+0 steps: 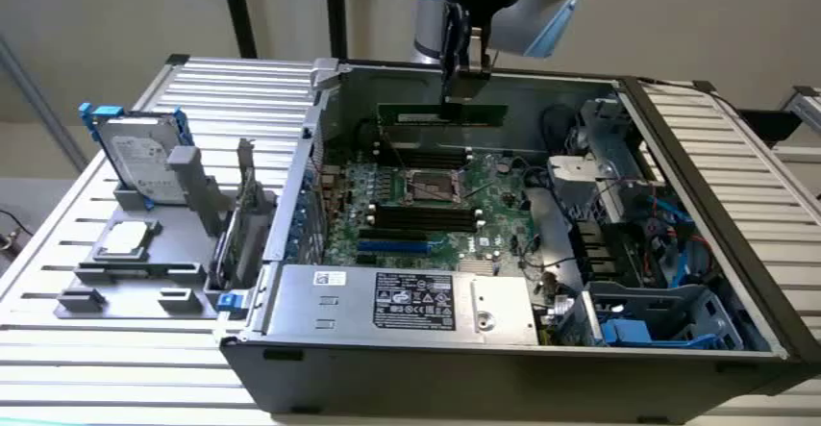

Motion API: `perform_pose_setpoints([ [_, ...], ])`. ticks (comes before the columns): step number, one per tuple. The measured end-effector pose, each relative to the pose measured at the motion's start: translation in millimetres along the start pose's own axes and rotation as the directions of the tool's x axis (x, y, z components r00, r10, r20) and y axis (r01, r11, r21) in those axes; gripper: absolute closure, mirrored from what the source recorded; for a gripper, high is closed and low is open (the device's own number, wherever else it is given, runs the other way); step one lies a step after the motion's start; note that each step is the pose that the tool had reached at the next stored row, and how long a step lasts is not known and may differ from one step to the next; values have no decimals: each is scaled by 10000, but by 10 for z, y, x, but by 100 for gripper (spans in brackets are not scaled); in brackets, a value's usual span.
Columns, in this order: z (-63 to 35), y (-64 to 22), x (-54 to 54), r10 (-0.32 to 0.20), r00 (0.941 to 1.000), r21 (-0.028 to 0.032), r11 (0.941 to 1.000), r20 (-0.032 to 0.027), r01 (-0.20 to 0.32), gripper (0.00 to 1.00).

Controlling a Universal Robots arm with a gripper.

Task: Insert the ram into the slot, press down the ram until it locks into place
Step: 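Insert the ram into the slot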

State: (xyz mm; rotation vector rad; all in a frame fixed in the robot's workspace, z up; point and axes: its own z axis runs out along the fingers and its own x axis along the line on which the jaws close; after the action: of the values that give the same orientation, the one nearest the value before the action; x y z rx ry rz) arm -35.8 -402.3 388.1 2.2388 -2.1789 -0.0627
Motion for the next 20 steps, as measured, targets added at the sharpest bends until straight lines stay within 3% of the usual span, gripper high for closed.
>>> perform_pose_setpoints([
  [14,6,-1,0,0,10000,-25,10000,0,0,87],
  [20,105,-4,2,1,10000,-41,10000,-3,-1,87],
])
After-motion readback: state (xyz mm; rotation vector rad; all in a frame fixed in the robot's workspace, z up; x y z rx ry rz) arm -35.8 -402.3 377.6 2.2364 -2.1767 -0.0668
